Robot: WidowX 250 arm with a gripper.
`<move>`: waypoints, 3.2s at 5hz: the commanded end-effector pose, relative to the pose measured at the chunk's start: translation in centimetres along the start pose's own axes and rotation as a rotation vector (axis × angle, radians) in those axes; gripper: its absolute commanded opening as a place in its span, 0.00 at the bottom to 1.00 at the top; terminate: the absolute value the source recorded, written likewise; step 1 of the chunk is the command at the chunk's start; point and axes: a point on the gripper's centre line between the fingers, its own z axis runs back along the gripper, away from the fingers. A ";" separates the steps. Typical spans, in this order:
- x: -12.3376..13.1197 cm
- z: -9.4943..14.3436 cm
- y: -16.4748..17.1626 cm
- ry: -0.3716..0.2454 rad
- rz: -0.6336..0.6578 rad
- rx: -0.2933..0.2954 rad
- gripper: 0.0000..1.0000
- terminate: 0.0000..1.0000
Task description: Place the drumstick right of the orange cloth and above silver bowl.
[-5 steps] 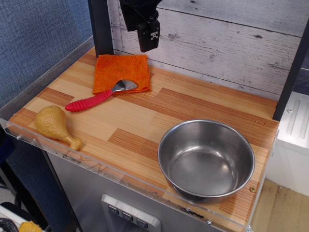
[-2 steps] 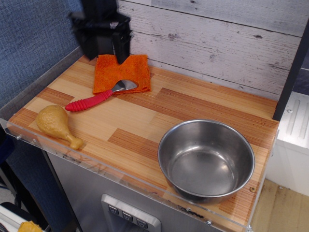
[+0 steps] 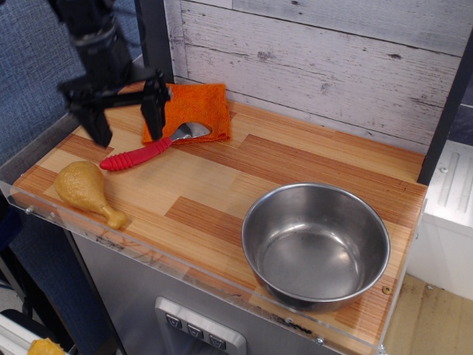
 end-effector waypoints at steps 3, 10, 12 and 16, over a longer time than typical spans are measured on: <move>-3.7 1.4 3.2 -0.054 0.241 0.074 1.00 0.00; -1.4 -3.1 5.0 -0.057 0.223 0.217 1.00 0.00; -1.4 -3.4 4.8 -0.050 0.184 0.246 0.00 0.00; 3.5 2.7 -1.3 -0.165 -0.332 0.177 0.00 0.00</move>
